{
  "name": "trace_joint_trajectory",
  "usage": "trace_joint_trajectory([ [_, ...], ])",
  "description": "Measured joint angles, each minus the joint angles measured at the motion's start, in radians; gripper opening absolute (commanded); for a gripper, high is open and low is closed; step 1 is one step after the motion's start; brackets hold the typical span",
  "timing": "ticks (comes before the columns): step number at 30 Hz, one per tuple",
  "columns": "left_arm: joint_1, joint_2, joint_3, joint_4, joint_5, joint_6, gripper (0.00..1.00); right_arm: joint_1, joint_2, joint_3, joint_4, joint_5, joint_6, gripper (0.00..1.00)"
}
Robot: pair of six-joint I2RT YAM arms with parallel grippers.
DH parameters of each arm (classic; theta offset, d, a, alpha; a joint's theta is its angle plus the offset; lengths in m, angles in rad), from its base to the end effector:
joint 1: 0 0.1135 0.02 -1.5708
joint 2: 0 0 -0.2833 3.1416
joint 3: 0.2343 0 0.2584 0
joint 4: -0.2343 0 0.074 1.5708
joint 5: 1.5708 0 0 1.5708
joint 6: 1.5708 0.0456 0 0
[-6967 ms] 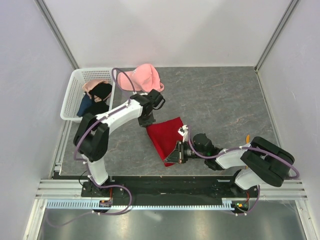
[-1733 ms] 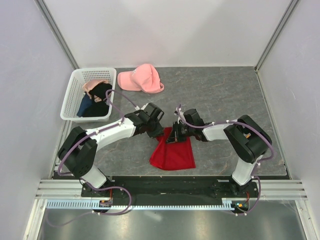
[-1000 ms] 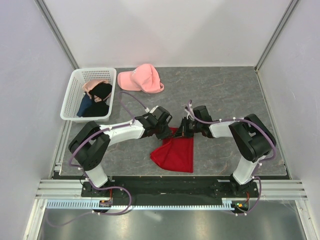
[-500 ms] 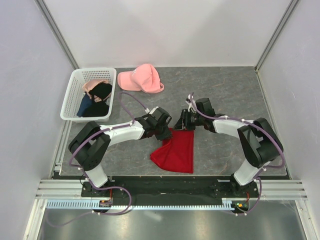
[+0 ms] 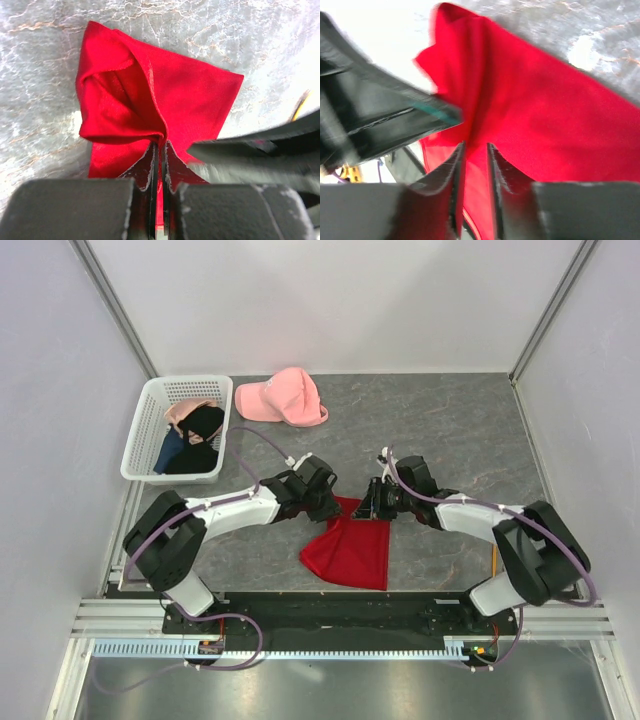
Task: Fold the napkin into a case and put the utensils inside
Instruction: Fold the lower triangle-folded napkin at the center of the board.
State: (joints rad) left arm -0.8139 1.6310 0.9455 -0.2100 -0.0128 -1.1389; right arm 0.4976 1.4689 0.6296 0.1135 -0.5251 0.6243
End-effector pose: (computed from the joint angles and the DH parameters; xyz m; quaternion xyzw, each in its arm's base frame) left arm 0.2369 -0.2499 0.1903 -0.1547 0.9307 -0.2711 0.1905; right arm 0.2427 0.1578 0.1731 -0.0504 0.8858 0.4111 0.2094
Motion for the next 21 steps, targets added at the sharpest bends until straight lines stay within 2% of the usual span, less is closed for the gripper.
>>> trace_joint_trajectory([
  [3, 0.005, -0.039, -0.032, 0.002, 0.0, 0.0, 0.04, -0.001, 0.068, 0.0, 0.021, 0.006, 0.014, 0.19],
  [4, 0.008, -0.05, -0.042, 0.0, -0.001, 0.0, 0.05, -0.002, 0.085, 0.0, 0.023, 0.006, 0.015, 0.14],
  [7, 0.026, -0.087, -0.076, -0.003, -0.003, 0.001, 0.07, -0.001, 0.152, 0.008, 0.031, 0.006, 0.008, 0.08],
  [10, 0.052, -0.119, -0.103, -0.005, -0.003, 0.007, 0.13, -0.002, 0.204, 0.025, 0.053, -0.011, 0.01, 0.07],
  [15, 0.104, -0.158, -0.14, -0.045, -0.005, 0.048, 0.37, -0.002, 0.241, 0.063, 0.07, -0.004, -0.002, 0.04],
  [16, 0.115, -0.171, -0.146, -0.059, -0.007, 0.065, 0.48, -0.002, 0.245, 0.072, 0.069, -0.001, -0.011, 0.03],
  [18, 0.136, -0.205, -0.157, -0.095, -0.014, 0.1, 0.55, -0.002, 0.256, 0.095, 0.058, 0.01, -0.037, 0.01],
  [20, 0.161, -0.251, -0.169, -0.132, -0.016, 0.136, 0.7, -0.002, 0.277, 0.137, 0.03, 0.019, -0.076, 0.01],
  [21, 0.173, -0.272, -0.171, -0.156, -0.021, 0.156, 0.71, -0.002, 0.289, 0.161, 0.018, 0.028, -0.101, 0.02],
])
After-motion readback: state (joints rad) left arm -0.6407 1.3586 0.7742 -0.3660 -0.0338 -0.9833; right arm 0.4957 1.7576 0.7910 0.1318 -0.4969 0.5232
